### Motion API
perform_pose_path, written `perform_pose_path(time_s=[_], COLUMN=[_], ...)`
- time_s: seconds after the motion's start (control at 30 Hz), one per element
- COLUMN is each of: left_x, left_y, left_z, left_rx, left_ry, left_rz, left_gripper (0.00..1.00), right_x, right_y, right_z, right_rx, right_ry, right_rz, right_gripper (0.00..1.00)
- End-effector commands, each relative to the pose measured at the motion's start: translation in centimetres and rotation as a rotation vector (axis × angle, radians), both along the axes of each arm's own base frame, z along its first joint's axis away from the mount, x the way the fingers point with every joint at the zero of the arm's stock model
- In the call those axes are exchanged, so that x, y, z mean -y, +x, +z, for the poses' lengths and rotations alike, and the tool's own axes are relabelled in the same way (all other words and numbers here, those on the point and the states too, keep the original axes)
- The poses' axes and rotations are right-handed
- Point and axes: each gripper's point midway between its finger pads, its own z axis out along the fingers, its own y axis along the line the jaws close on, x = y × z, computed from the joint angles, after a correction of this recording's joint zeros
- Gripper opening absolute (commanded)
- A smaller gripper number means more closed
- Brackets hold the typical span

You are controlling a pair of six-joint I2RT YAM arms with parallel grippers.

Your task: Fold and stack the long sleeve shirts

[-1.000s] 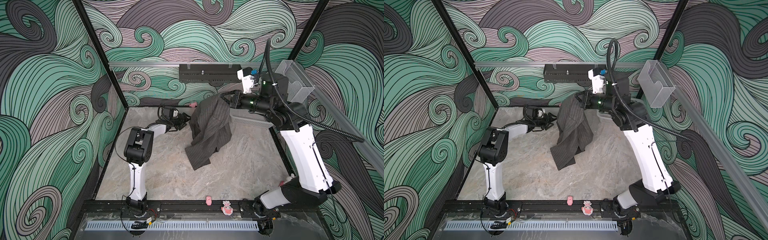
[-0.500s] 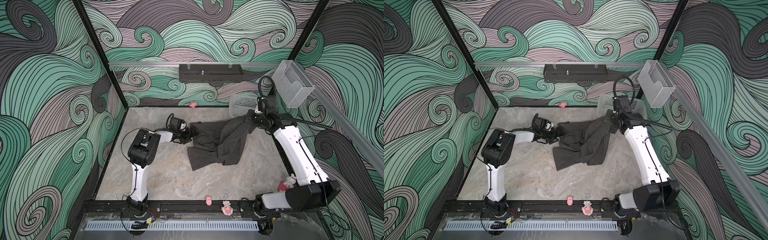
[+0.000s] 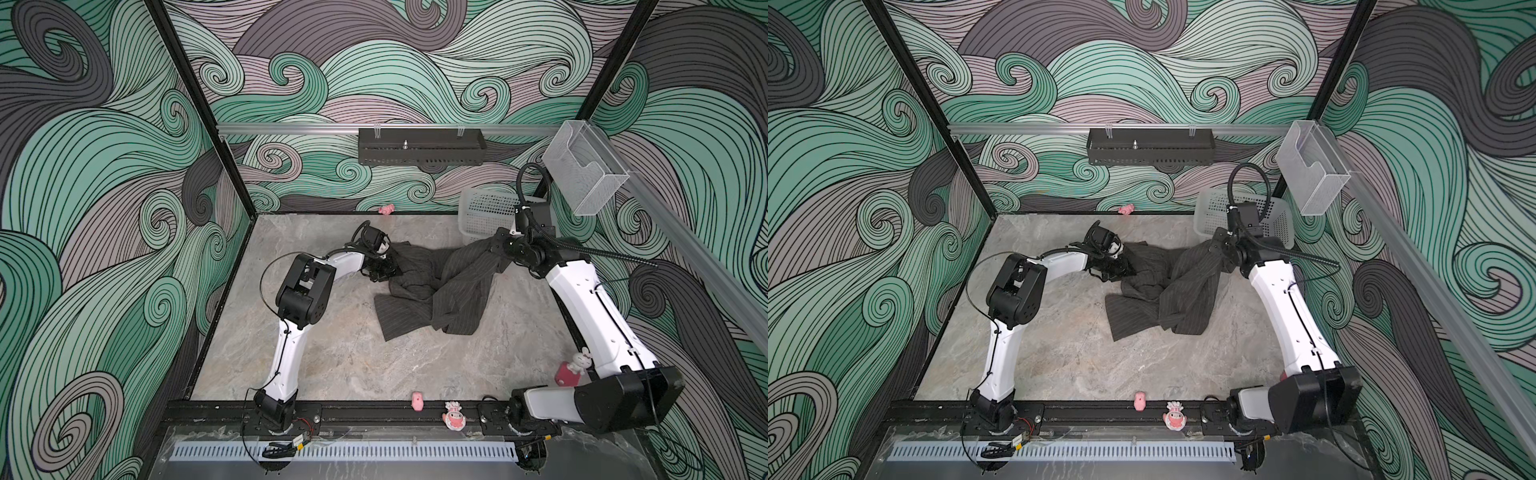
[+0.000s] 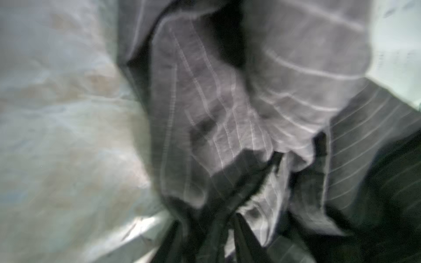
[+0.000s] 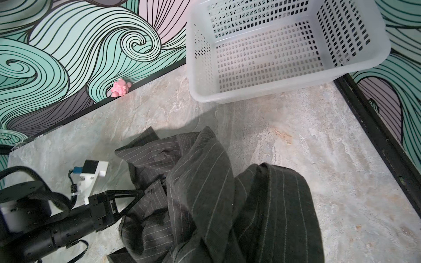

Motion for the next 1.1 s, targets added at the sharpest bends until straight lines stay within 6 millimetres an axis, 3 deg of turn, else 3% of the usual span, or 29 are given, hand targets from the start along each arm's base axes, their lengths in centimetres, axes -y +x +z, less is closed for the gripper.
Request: perform_pose_path(time_s=[0.0, 0.03, 0.07, 0.2, 0.3, 0.43, 0.57, 0.63, 0.73, 0.83, 1.07], left_x=[-1.0, -1.0, -1.3, -4.3, -8.5, -15.6, -21.7, -24.4, -27.0, -28.1, -28.5], left_y=[-2.3, -2.3, -2.3, -1.4, -0.6, 0.1, 0.2, -0.2, -0.9, -1.3, -1.3], left_z=[-1.8, -1.1, -0.1, 4.9, 8.5, 13.2, 20.0, 23.8, 27.4, 26.4, 18.1], left_rx=[-0.091, -0.086, -0.078, -0.008, 0.046, 0.116, 0.231, 0.313, 0.416, 0.359, 0.145], left_ry=[0.061, 0.036, 0.014, -0.032, -0.018, 0.027, 0.086, 0.139, 0.23, 0.299, 0.329], left_rz=[-0.039, -0.041, -0.033, 0.033, 0.114, 0.245, 0.329, 0.365, 0.402, 0.394, 0.39], left_gripper=[0.14, 0.04, 0.0, 0.0, 0.0, 0.0, 0.0, 0.0, 0.0, 0.0, 0.0], right_x=[-0.8, -1.0, -1.2, -2.4, -4.0, -7.8, -11.2, -11.7, -11.4, -11.5, -11.0], right_y=[-0.5, -0.7, -0.8, -1.0, -0.8, -0.2, 0.7, 1.3, 2.1, 2.8, 4.1], right_z=[1.0, 1.0, 1.1, 1.4, 1.7, 2.4, 3.7, 4.1, 2.9, 0.6, -6.4], right_rx=[0.041, 0.043, 0.046, 0.061, 0.074, 0.093, 0.119, 0.136, 0.12, 0.073, -0.046], right_ry=[0.066, 0.074, 0.082, 0.139, 0.176, 0.26, 0.336, 0.363, 0.342, 0.318, 0.199], right_rz=[0.019, 0.025, 0.031, 0.066, 0.103, 0.189, 0.249, 0.241, 0.21, 0.206, 0.212], right_gripper=[0.0, 0.0, 0.0, 0.0, 0.0, 0.0, 0.0, 0.0, 0.0, 0.01, 0.03])
